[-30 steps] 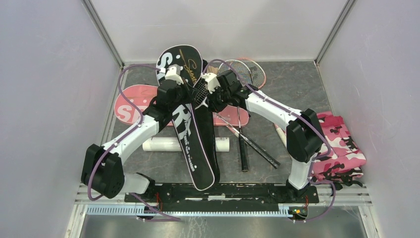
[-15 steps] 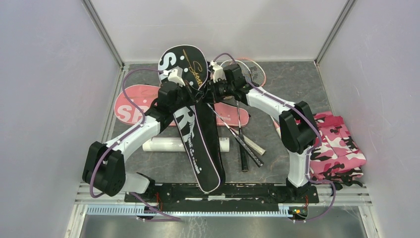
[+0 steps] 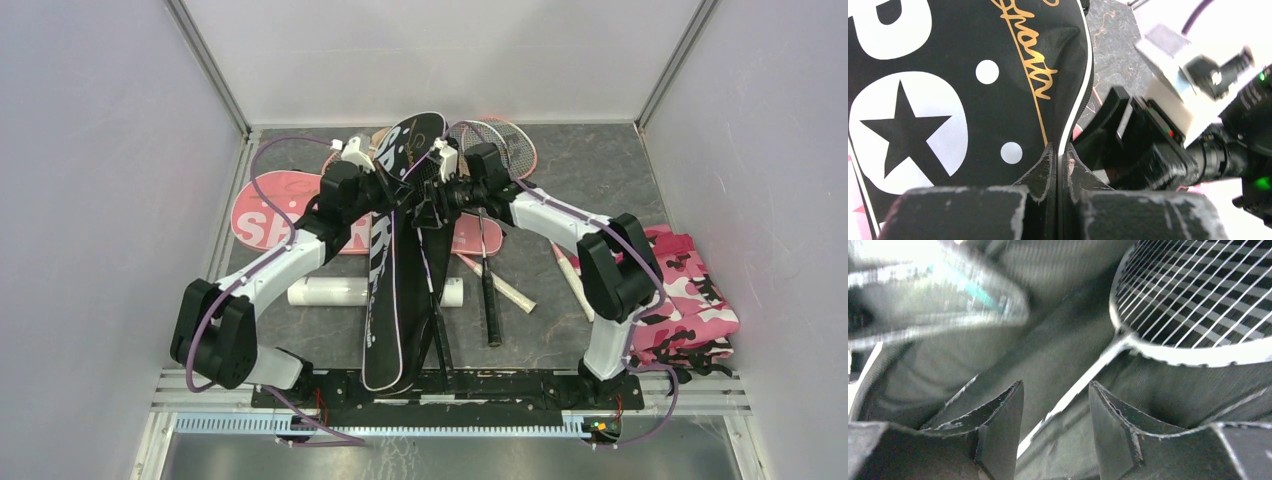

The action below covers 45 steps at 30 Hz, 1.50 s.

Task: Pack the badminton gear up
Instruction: Place the racket in the racket bag.

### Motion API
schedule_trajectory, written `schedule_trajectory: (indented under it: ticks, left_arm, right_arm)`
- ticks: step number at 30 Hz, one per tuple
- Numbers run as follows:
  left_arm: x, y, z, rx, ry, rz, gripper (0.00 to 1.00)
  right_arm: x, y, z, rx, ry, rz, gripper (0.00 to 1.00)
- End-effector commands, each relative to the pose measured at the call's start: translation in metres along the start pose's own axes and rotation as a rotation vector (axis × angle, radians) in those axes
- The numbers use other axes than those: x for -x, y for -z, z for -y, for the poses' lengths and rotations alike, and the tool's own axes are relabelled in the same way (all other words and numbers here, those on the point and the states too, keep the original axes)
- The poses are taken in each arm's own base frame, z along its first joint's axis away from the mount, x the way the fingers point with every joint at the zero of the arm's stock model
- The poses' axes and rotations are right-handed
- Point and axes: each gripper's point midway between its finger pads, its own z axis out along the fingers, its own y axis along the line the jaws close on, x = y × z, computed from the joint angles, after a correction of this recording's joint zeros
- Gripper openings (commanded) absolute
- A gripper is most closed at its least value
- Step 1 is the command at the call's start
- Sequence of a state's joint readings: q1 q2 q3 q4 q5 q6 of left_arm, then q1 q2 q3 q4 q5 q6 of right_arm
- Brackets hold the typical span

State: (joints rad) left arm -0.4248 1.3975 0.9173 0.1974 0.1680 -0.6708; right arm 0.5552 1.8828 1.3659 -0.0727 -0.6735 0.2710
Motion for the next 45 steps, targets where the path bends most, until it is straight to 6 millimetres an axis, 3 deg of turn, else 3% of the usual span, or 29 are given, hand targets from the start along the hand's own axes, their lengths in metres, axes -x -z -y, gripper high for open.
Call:
schedule_trajectory:
  ticks: [1,3,9,20,27,33,40,45]
  left_arm:
    - [0.037,-0.005,0.026,-0.063,0.012,0.091,0.02]
    - [0.038,-0.008,0.024,-0.052,0.009,0.094,0.02]
    - [0.041,-0.012,0.024,-0.046,0.007,0.095,0.02]
    - [0.039,-0.015,0.022,-0.043,0.012,0.093,0.02]
    - [0.043,-0.013,0.027,-0.055,0.013,0.100,0.02]
    - [0.042,-0.011,0.030,-0.066,0.015,0.093,0.02]
    - [0.032,-0.008,0.025,-0.080,-0.010,0.084,0.02]
    - [0.020,-0.005,0.016,-0.072,-0.019,0.074,0.02]
  right_arm:
    - [-0.006,0.026,-0.018,0.027,0.076,0.013,0.60]
    - [-0.020,0.031,-0.017,0.018,0.071,-0.009,0.66]
    - [-0.057,0.042,-0.026,0.054,0.018,-0.029,0.70]
    - [-0.075,0.029,-0.045,0.096,0.018,-0.033,0.68]
    - [-0.086,0.016,-0.039,0.076,-0.015,-0.063,0.55]
    - [-0.074,0.009,-0.042,0.099,-0.031,-0.056,0.33]
    - [-0.031,0.012,-0.054,0.117,-0.001,0.012,0.02]
    - [-0.005,0.018,-0.059,0.116,0.011,0.069,0.00]
